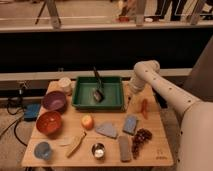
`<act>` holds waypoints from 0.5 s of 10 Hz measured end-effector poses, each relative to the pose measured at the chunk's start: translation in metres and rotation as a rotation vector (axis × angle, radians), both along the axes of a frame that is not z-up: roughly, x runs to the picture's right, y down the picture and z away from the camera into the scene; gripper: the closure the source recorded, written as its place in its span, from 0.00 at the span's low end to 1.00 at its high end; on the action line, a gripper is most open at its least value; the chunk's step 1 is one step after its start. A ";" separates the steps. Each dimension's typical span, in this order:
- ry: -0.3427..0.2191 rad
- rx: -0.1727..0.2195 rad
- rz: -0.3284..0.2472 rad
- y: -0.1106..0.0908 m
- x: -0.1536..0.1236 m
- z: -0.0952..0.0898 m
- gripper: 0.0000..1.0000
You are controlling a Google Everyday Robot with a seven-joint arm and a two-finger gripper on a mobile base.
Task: Place fork in paper cup
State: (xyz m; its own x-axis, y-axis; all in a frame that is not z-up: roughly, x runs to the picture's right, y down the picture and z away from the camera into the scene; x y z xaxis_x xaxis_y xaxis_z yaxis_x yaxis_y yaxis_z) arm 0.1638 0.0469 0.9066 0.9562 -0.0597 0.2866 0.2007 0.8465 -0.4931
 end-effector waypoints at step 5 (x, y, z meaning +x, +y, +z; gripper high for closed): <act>0.004 -0.016 -0.018 0.010 -0.001 0.014 0.20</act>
